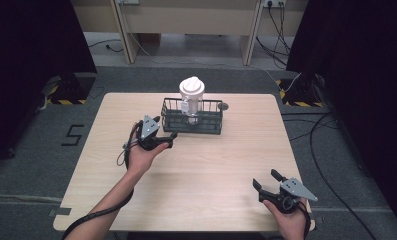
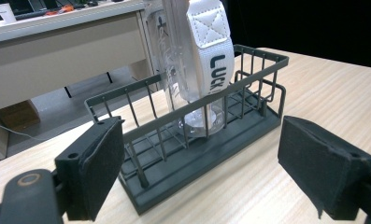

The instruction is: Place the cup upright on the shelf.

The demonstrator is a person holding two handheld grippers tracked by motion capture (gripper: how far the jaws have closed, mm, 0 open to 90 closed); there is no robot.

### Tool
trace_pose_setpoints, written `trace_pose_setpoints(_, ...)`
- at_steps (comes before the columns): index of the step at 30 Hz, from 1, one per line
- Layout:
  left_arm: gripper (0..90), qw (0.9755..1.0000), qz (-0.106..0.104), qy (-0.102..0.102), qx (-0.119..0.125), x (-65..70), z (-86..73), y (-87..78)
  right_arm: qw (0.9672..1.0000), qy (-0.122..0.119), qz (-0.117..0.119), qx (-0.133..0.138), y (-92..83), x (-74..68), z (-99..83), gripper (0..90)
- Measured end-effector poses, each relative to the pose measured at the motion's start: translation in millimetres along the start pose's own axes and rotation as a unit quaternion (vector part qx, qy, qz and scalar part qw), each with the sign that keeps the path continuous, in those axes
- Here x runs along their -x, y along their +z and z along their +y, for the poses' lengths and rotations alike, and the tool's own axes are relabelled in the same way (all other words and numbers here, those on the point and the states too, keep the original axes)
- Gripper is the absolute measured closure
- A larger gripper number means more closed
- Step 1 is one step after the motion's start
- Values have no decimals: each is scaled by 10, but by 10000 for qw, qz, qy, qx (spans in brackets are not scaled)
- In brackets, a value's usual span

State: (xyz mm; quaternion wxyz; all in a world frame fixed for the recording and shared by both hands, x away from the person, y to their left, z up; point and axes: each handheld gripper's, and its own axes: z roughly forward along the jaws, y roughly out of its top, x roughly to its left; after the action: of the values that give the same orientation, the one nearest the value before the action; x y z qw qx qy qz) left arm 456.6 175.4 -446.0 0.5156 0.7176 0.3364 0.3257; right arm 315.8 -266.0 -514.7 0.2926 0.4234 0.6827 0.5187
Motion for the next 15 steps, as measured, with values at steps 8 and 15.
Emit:
trace_pose_setpoints(8, 143, 10000, -13, -24, 13, 0, -65, -148, 10000, -7, -6, -1, 2, -3, 0, 197)
trace_pose_setpoints(15, 143, 10000, -12, -35, 16, 3, -128, -280, 10000, -7, -6, 2, 2, -6, 0, 196)
